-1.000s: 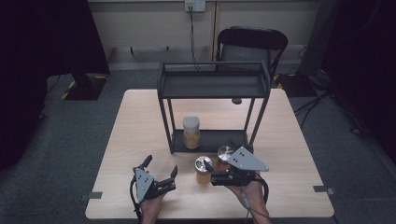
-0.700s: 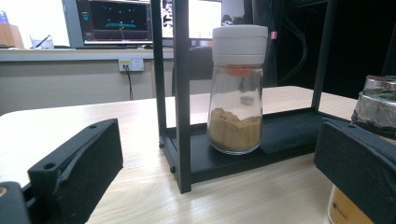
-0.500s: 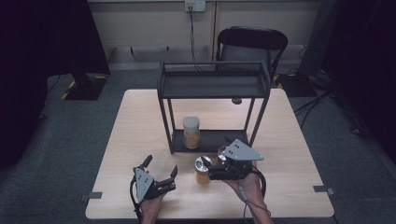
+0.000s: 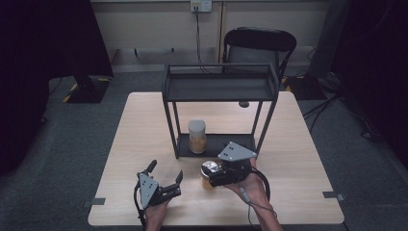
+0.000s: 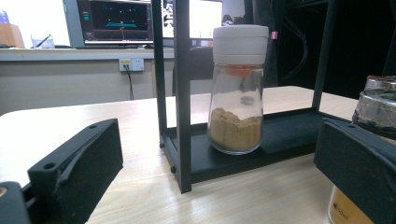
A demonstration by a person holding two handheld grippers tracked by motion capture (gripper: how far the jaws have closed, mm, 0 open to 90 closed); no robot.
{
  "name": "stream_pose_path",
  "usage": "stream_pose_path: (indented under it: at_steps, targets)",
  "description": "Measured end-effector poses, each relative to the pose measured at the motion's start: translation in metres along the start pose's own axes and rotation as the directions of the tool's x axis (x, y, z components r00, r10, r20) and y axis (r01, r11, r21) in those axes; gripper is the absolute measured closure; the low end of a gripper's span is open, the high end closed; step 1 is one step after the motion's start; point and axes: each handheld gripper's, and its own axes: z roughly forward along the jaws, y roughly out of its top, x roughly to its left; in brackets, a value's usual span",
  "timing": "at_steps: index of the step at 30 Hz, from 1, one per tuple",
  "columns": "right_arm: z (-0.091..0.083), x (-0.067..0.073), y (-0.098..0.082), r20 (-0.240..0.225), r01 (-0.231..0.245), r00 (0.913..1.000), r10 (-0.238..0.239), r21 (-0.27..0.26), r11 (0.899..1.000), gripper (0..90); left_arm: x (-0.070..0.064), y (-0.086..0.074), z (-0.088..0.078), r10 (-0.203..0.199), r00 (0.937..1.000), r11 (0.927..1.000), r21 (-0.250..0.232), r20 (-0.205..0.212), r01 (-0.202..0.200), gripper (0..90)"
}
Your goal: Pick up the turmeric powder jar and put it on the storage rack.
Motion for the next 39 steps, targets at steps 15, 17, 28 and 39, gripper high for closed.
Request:
stream_pose_path:
  at_steps: [15, 17, 28, 39]
  targets:
    - [0.013, -0.01, 0.012, -0.089, 0.032, 0.9958, -0.022, 0.11, 0.993, 8.2, 0.0, 0.0, 0.0, 0.002, 1.0, 1.0, -0.002, 0.0, -0.002, 0.6]
    - [0.016, -0.01, 0.013, -0.098, 0.033, 0.9949, -0.021, 0.12, 0.992, 8.5, 0.0, 0.0, 0.0, 0.002, 1.0, 1.0, -0.003, 0.0, -0.002, 0.7]
    - [0.023, -0.015, 0.014, -0.136, 0.033, 0.9907, -0.011, 0.161, 0.986, 12.1, -0.001, -0.001, 0.0, 0.003, 1.0, 1.0, -0.004, 0.0, -0.003, 1.4]
    - [0.03, -0.018, 0.015, -0.154, 0.029, 0.9881, 0.002, 0.198, 0.98, 15.1, -0.001, 0.0, 0.0, 0.003, 1.0, 1.0, -0.003, -0.001, -0.003, 1.5]
